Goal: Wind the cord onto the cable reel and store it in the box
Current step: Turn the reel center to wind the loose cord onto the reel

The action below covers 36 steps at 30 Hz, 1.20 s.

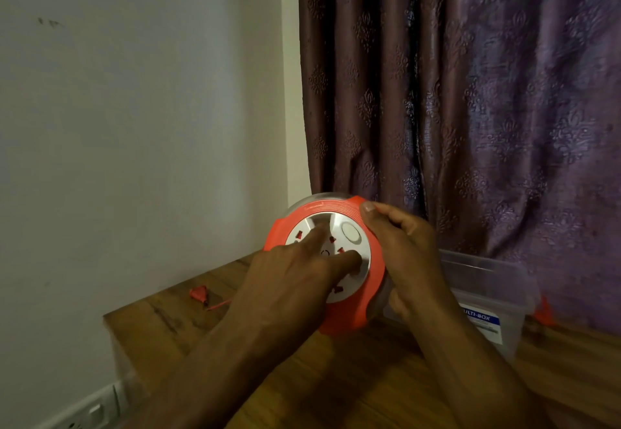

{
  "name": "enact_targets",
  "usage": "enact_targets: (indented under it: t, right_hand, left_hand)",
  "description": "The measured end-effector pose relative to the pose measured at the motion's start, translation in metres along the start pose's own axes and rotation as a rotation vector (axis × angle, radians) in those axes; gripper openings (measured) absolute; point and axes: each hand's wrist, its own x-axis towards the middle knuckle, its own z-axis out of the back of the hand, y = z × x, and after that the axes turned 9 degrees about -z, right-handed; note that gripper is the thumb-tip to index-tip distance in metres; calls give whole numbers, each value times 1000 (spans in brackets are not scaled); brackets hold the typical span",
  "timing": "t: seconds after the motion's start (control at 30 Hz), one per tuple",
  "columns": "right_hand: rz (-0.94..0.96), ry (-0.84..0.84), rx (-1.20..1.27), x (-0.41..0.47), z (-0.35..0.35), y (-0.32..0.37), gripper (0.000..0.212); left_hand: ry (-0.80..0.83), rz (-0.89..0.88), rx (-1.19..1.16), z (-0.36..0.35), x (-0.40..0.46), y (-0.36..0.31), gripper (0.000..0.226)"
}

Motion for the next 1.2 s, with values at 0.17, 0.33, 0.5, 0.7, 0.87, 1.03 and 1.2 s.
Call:
enact_targets:
  t: [0.17, 0.33, 0.5, 0.7, 0.87, 1.03, 1.2]
  right_hand:
    - [-16, 27, 7, 1, 1, -3, 20]
    - [-46, 70, 29, 2, 0, -6, 25]
    - [-15, 51, 2, 1, 0, -4, 17]
    - [11, -38, 3, 4, 0, -7, 14]
    - [21, -57, -9, 3, -4, -13, 11]
    - [21, -72, -21, 3, -6, -17, 10]
    - [25, -79, -7, 3, -5, -17, 7]
  left_hand:
    - [18, -112, 56, 14, 2, -1, 41]
    - [-36, -234, -17, 20, 0, 6, 41]
    - [-85, -199, -87, 20, -6, 8, 34]
    - [-206, 121, -159, 14, -24, -2, 48]
    - [-250, 243, -82, 7, -16, -11, 60]
    - [-219, 318, -79, 1, -4, -13, 59]
    - [-221, 298, -163, 3, 0, -12, 51]
